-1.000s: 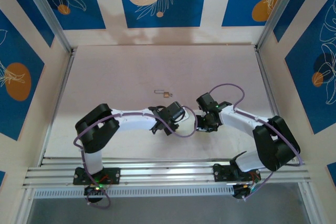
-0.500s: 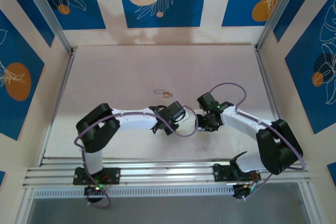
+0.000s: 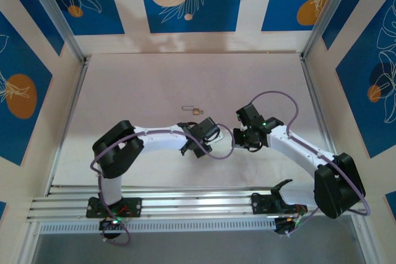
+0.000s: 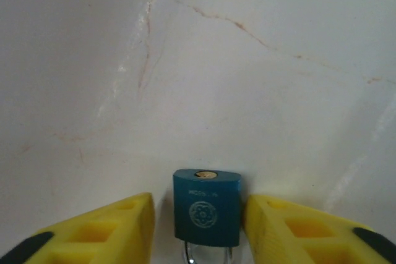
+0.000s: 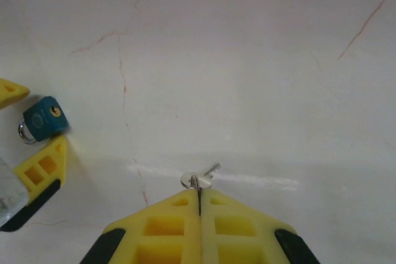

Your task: Unlock with the key

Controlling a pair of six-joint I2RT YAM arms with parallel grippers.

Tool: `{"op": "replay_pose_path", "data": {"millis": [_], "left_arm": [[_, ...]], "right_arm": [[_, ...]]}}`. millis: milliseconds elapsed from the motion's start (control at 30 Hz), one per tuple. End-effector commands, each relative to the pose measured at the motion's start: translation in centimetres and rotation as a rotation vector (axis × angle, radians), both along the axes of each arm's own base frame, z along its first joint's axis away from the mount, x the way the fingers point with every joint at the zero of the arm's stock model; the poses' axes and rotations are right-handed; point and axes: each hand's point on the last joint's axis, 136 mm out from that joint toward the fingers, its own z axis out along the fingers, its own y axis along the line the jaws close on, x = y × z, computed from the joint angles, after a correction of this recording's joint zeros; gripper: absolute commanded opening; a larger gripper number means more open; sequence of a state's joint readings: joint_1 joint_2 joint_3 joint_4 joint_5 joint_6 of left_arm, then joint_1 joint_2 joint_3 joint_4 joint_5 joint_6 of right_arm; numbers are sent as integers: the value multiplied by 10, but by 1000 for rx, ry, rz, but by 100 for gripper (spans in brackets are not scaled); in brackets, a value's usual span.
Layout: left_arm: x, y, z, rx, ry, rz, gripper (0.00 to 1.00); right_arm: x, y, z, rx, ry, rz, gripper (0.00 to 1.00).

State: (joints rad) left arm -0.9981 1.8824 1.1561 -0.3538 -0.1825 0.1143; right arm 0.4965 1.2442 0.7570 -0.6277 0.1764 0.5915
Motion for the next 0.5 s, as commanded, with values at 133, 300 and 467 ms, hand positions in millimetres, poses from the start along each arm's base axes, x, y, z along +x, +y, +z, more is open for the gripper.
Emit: {"op": "replay_pose_path", "data": {"millis": [133, 300, 467], "left_arm": [[-2, -5, 23, -50, 13, -37, 78], [2, -10, 62, -179, -114, -80, 82], [-2, -15, 107, -458, -310, -131, 80]], "right_arm": [[14, 1, 33, 44, -56, 14, 0], [24, 8, 53, 87, -89, 23, 0], [32, 18, 76, 147, -129, 34, 0]]}}
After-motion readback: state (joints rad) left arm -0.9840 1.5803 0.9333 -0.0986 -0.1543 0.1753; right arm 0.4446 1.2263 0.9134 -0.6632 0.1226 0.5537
